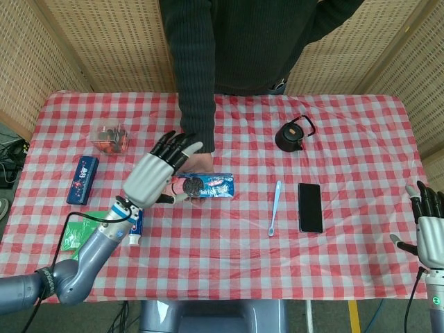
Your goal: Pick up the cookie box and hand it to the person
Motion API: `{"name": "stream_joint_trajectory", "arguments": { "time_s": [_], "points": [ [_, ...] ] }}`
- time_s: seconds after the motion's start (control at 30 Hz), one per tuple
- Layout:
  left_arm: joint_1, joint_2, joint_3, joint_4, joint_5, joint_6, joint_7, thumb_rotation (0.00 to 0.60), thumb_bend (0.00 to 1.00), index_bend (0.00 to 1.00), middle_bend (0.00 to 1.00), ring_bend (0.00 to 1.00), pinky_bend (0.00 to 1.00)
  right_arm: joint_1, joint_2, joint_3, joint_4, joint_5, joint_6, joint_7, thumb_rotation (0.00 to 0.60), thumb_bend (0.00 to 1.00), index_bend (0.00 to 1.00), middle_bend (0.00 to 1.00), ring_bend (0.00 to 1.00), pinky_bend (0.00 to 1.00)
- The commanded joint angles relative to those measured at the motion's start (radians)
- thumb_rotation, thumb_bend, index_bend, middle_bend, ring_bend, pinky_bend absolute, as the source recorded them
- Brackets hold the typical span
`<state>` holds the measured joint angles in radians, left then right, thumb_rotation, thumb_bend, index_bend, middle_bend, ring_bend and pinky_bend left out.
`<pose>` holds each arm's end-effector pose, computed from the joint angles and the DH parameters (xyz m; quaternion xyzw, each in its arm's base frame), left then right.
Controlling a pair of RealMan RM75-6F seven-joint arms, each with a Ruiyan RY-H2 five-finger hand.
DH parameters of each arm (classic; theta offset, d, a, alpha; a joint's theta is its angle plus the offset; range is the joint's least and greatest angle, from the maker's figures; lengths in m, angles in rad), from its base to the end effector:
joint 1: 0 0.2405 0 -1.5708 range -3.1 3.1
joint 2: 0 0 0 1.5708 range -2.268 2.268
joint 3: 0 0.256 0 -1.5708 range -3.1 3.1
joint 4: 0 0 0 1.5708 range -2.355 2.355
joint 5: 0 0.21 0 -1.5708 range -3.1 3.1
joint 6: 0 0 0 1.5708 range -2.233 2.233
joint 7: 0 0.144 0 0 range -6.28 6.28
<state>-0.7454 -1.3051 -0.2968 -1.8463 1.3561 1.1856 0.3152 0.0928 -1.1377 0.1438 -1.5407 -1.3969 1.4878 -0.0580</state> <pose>-0.0544 0.3241 0.0912 -0.6995 -0.2511 -0.5518 0.3784 -0.3269 -0.2027 0.1809 0.5586 -0.3498 0.3729 0.6531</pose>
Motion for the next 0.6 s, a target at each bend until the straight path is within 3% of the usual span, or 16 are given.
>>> {"name": "stream_joint_trajectory", "arguments": {
  "time_s": [0.03,0.07,0.17,0.37,0.6],
  "points": [
    [0.085,0.123,-0.010,-0.069,0.069,0.100,-0.049,0.600,0.00,0.00,0.00,0.00,0.00,0.000,0.001,-0.002,-0.004,-0.004,0.001,-0.001,0.600,0.00,0.00,0.00,0.00,0.00],
    [0.108,0.150,-0.003,-0.075,0.080,0.122,-0.060,0.600,0.00,0.00,0.00,0.00,0.00,0.000,0.001,-0.003,-0.006,-0.006,0.002,-0.001,0.600,0.00,0.00,0.00,0.00,0.00],
    [0.267,0.244,0.090,-0.040,0.123,0.246,-0.140,0.600,0.00,0.00,0.00,0.00,0.00,-0.001,0.003,-0.010,-0.019,-0.021,0.006,-0.005,0.600,0.00,0.00,0.00,0.00,0.00],
    [0.431,0.260,0.234,0.090,0.126,0.300,-0.322,0.600,0.00,0.00,0.00,0.00,0.00,-0.001,0.005,-0.019,-0.033,-0.042,0.010,-0.010,0.600,0.00,0.00,0.00,0.00,0.00],
    [0.488,0.217,0.286,0.219,0.142,0.293,-0.397,0.600,0.00,0.00,0.00,0.00,0.00,-0.004,0.009,-0.026,-0.034,-0.054,0.014,-0.003,0.600,0.00,0.00,0.00,0.00,0.00]
  ]
}}
